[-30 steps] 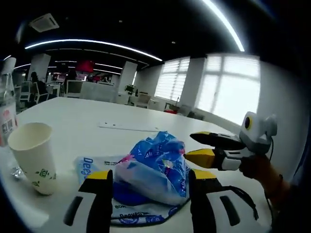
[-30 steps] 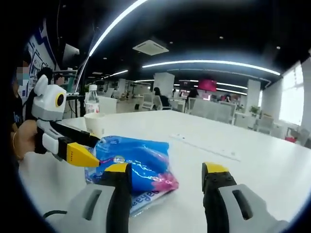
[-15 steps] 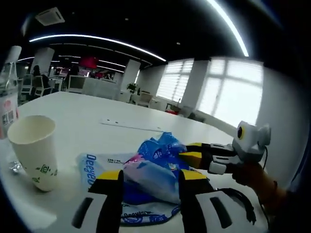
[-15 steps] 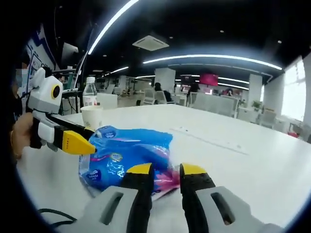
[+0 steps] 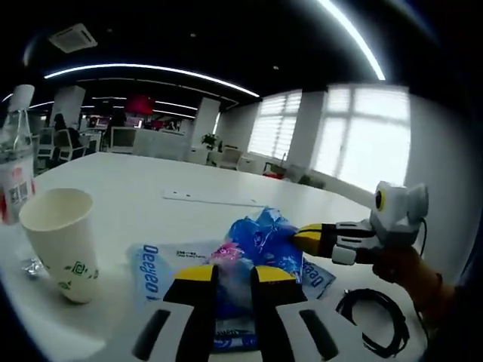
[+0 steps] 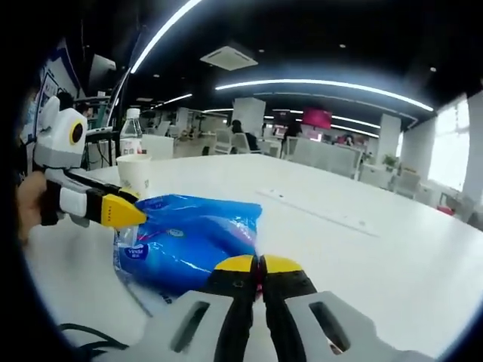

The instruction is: Arrange the tabletop items into an orderly group along one side of the table until the central work area is clear of visible clutter.

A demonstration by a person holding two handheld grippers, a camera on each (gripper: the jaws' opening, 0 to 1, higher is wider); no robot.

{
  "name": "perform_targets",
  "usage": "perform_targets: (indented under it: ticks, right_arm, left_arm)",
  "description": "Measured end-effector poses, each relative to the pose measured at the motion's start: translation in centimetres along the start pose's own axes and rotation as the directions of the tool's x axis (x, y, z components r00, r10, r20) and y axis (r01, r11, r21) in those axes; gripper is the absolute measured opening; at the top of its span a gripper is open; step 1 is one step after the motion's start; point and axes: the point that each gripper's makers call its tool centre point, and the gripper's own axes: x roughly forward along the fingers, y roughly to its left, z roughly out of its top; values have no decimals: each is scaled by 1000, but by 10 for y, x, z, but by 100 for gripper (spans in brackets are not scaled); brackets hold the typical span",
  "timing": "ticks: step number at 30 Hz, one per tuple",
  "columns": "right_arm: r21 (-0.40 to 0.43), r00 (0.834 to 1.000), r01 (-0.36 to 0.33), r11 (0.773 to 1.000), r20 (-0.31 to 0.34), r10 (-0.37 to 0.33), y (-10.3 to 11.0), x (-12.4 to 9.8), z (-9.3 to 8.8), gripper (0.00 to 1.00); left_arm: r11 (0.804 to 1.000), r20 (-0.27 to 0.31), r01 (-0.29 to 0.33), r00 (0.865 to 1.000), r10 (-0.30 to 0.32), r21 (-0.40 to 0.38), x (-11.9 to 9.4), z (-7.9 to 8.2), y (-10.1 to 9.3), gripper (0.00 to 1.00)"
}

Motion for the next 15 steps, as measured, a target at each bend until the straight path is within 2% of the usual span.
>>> perform_targets:
  ticks: [4,9,15]
  right_arm:
    - [-11,1000,5,1000,0,-5,0,-1,0,0]
    - [-36,1000,17,999,-2,-17,-2,-4,3,0]
    - [-52,1000,19,998,3,-19,-1,-8,7,0]
  left_arm:
    - [1000,8,8,1000,-8,11,0,2,-3,6]
    - [1000,18,15,1000,-15,10,-1,5,-4,5]
    - [1000,47,20,999,-20,18,-5,16,-5,5]
